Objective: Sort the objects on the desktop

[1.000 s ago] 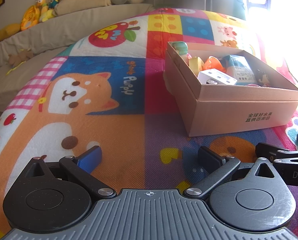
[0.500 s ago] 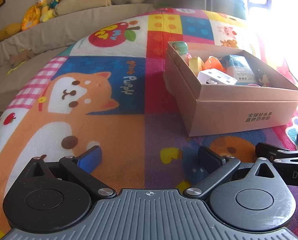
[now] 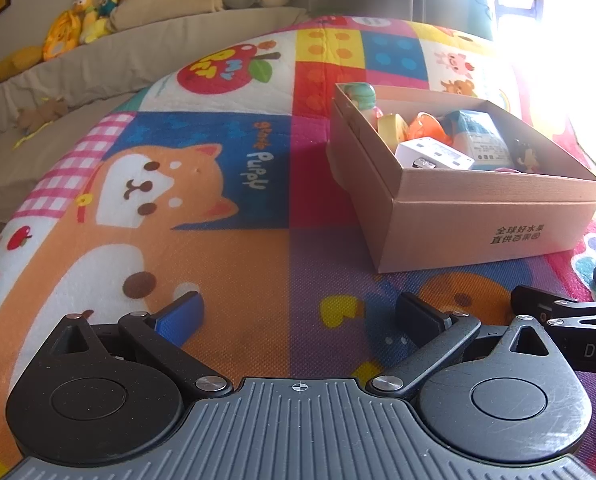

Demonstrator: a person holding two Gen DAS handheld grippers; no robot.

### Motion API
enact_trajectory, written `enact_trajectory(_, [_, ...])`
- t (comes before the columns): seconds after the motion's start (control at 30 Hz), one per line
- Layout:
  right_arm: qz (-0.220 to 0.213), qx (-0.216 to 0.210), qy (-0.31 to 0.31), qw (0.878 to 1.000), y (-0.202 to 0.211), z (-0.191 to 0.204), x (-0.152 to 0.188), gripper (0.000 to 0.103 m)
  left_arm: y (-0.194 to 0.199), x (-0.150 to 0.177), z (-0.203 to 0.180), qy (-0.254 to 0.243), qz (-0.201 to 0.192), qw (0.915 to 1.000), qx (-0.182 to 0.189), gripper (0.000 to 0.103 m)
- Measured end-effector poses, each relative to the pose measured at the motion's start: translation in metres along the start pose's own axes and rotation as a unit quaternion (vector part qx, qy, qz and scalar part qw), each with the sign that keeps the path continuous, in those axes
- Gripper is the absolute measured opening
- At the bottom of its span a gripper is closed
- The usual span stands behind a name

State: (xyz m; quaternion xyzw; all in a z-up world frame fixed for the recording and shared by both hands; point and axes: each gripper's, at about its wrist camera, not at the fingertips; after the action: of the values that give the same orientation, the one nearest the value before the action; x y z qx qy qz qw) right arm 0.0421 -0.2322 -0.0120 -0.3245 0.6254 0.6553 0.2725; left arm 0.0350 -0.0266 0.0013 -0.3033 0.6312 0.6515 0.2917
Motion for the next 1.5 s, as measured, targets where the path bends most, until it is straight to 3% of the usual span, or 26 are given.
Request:
enact_trajectory(0.57, [-0.001,0.0,0.002,1.0,0.001,-0.006,0.001,0.103,0.001,0.0,0.006,0.008,-0.002,0.9999,0.01,0.103])
enact_trajectory(0.9, [-0.001,0.0,0.002,1.0,0.001,-0.007,0.001,0.103,0.009,0.002,0.014,0.001,0.02,0.9997,0.013,0.103])
enact_trajectory(1.5, [-0.001,0.0,0.002,1.0,0.001,-0.006,0.001,0.103,0.01,0.006,0.015,0.004,0.009,0.9998,0.017,0.103])
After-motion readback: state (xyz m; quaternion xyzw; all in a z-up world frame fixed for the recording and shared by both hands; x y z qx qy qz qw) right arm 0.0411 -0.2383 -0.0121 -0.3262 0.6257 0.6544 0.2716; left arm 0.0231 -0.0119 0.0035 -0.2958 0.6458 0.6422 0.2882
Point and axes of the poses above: each gripper's, at about its wrist camera, not at the fingertips, and y roughly against the way its jaws point, z to its left, x to its underside
